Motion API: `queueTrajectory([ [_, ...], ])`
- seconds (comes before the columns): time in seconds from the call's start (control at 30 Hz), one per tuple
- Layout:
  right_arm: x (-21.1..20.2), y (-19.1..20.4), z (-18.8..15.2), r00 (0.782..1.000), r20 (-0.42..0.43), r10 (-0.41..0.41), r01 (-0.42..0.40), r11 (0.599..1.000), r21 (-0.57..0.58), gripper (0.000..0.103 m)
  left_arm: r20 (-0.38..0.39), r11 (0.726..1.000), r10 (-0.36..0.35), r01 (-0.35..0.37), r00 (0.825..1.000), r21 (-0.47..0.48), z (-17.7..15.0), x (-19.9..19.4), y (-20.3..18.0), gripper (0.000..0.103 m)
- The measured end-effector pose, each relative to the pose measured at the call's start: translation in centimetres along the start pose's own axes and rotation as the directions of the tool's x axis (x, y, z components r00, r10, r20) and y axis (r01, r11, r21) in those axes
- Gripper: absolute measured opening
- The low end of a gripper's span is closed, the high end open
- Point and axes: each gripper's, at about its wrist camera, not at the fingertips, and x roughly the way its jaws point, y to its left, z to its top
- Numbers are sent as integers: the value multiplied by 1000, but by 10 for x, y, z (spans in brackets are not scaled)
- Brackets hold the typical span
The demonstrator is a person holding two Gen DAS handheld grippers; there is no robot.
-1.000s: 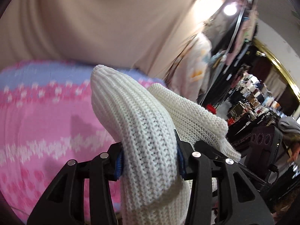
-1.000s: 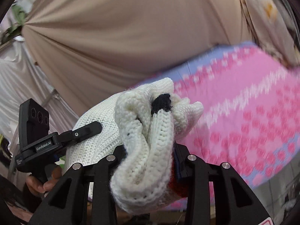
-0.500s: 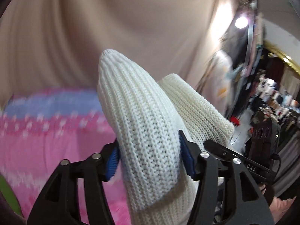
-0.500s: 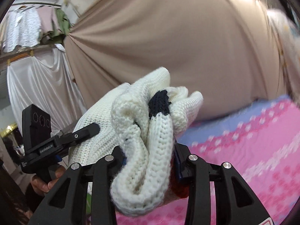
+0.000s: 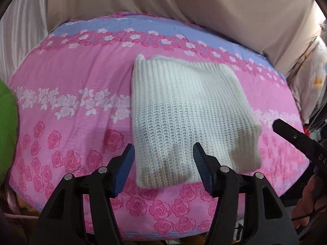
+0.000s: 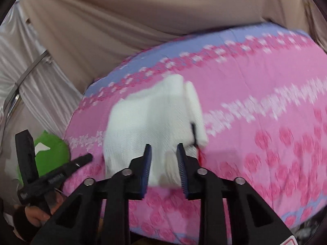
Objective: Fold small clothes
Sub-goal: 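Lay the hem over the collar with both grippers and release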
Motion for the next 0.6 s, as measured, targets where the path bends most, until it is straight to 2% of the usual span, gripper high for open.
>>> queueTrajectory([
  [0.1,33,11,8,997,-67,-34,30,997,-65,18,-64,999,51,-51,997,0,-6,25,2,58],
  [0.13,51,7,7,990,-106,-94,85,993,-84,16,-85,997,74,-74,994,6,-9,32,3,58],
  [0.17,65,-1,5,978,-129,-162,150,984,-100,2,-113,995,103,-102,988,12,-12,41,5,59],
  [0.2,79,-15,-1,962,-152,-228,212,970,-116,0,-125,995,103,-102,987,15,-14,46,7,60],
  [0.23,87,-27,-7,957,-150,-248,230,965,-129,0,-125,995,104,-103,987,15,-16,49,8,61],
  [0.27,84,-31,-10,962,-122,-243,227,965,-132,0,-125,993,119,-118,985,15,-17,53,8,64],
  [0.37,80,-26,-9,954,-125,-274,255,956,-147,0,-124,990,142,-142,982,7,-17,48,6,64],
  [0.47,59,-11,-5,956,-94,-277,264,956,-130,1,-67,985,170,-168,983,27,-16,21,-4,64],
  [0.57,23,7,-13,964,-48,-262,257,962,-93,13,-2,982,187,-187,982,29,-17,-2,-14,77],
  [0.6,17,10,-18,965,-44,-259,255,963,-87,13,19,981,192,-193,981,29,-18,-8,-17,79],
])
